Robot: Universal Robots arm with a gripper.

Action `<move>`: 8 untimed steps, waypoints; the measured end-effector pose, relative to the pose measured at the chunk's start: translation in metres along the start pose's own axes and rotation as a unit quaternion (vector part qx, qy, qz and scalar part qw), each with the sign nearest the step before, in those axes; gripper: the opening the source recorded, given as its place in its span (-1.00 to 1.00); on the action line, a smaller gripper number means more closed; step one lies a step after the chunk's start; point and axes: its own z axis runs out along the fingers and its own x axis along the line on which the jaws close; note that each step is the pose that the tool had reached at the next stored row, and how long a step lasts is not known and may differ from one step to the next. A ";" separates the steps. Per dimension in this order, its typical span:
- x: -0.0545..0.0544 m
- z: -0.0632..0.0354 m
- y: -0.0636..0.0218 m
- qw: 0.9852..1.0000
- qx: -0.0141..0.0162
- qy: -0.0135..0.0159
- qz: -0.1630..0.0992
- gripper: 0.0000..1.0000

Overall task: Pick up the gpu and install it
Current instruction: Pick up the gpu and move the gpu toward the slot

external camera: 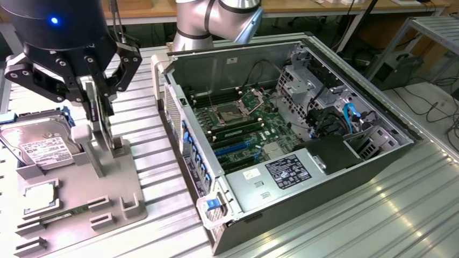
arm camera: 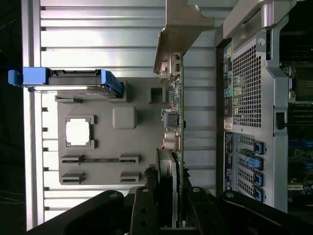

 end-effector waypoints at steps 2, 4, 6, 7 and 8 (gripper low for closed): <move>0.000 -0.0014 0.0001 1.000 0.000 0.000 0.000 -0.44; 0.000 -0.0027 0.0001 1.000 0.000 0.000 0.000 -0.44; 0.000 -0.0038 0.0002 1.000 0.000 0.000 0.000 -0.44; 0.000 -0.0043 0.0002 1.000 0.000 0.000 0.000 -0.44; 0.000 -0.0049 0.0002 1.000 0.000 0.000 0.000 -0.44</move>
